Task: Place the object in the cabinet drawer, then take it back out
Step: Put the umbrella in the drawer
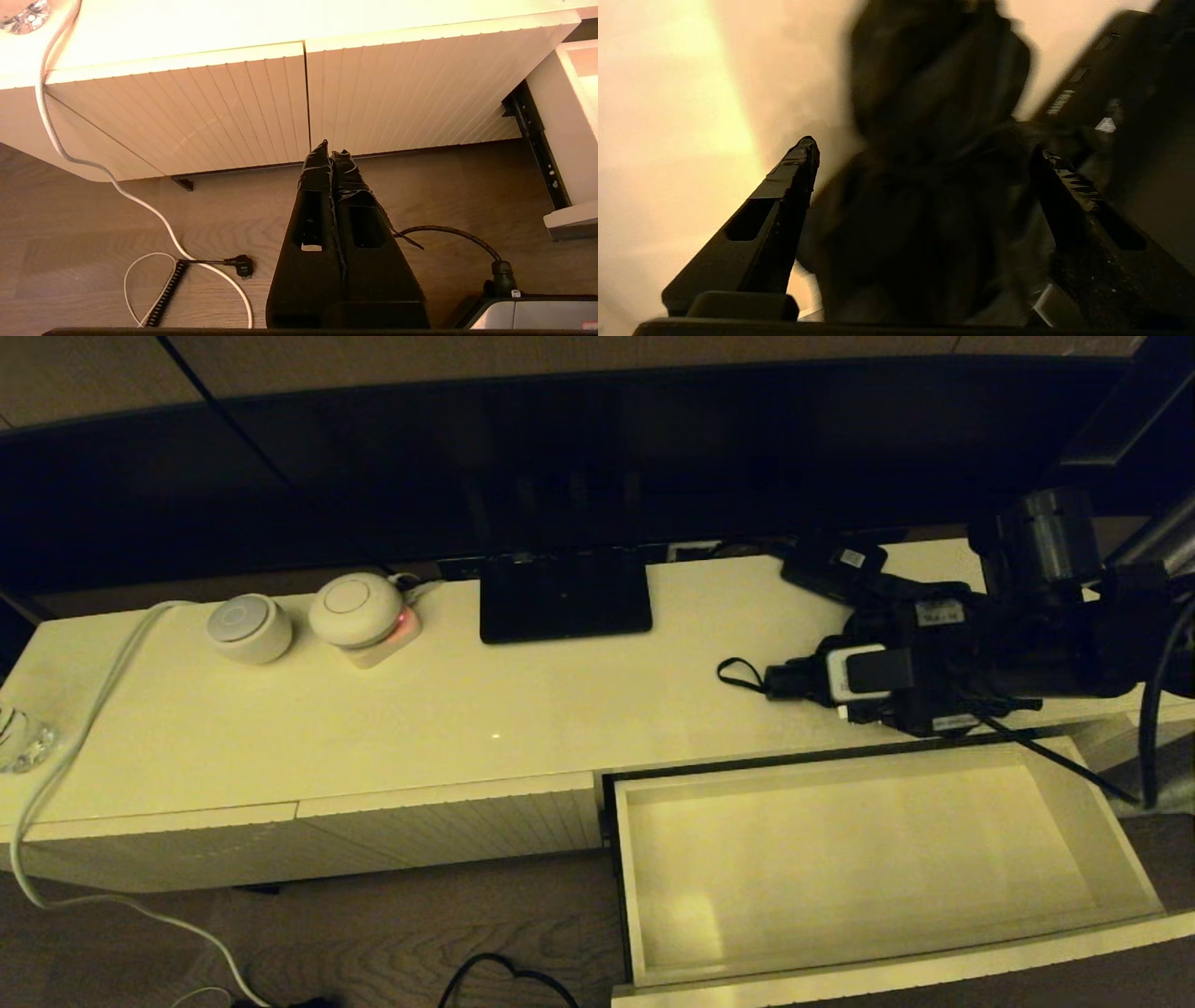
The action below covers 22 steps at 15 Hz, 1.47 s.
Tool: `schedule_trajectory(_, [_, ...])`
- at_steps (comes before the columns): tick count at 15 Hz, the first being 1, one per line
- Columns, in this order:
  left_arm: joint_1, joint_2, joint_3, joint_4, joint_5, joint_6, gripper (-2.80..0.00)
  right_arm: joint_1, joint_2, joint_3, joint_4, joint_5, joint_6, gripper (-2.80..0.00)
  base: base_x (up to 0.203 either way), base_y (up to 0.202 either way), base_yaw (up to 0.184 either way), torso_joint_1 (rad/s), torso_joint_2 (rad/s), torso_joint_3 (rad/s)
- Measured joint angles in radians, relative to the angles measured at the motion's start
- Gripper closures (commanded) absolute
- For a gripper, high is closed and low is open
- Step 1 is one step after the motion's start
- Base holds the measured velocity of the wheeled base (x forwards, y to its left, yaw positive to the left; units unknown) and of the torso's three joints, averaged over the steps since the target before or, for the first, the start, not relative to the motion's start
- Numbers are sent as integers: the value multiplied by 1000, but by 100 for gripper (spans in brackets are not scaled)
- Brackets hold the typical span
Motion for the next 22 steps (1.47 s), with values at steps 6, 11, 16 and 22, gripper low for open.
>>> schedule_trajectory(6, [0, 0, 0, 0, 0, -1, 0, -2, 65, -114, 38, 1, -28, -280, 0, 0, 0, 0, 0, 0])
schedule_trajectory(11, [0, 0, 0, 0, 0, 0, 0, -1, 121, -153, 32, 1, -26, -280, 0, 0, 0, 0, 0, 0])
schedule_trajectory(16, [0, 0, 0, 0, 0, 0, 0, -1, 158, -201, 2, -2, -27, -280, 0, 0, 0, 0, 0, 0])
schedule_trajectory(22, [0, 0, 0, 0, 0, 0, 0, -2, 158, -182, 13, -21, -26, 0, 0, 0, 0, 0, 0, 0])
